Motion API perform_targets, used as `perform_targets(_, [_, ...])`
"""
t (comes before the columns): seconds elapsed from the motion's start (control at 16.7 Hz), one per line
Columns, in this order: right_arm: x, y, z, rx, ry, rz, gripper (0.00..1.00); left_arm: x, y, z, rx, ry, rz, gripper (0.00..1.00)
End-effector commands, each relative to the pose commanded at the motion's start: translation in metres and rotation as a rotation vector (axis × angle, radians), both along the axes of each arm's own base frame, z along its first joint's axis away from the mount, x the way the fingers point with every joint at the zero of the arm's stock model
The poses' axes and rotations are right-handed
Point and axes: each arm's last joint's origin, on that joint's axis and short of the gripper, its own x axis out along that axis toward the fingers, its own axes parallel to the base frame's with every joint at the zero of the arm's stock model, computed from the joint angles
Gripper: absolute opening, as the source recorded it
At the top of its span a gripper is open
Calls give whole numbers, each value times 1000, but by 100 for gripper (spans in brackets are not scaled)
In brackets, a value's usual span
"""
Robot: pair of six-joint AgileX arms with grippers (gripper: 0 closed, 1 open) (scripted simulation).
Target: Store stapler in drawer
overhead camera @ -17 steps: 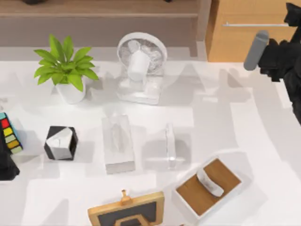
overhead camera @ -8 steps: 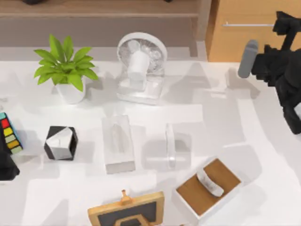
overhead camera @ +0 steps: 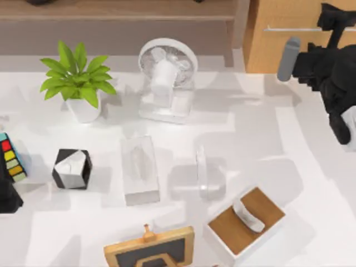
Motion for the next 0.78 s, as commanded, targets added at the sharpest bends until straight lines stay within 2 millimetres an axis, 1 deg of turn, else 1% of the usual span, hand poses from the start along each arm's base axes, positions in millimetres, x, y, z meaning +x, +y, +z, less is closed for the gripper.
perform_targets(0.18, [0,0,0,0,0,0,100,0,0,0,0,0,0,100])
perform_targets(0.78, [0,0,0,0,0,0,25,0,0,0,0,0,0,100])
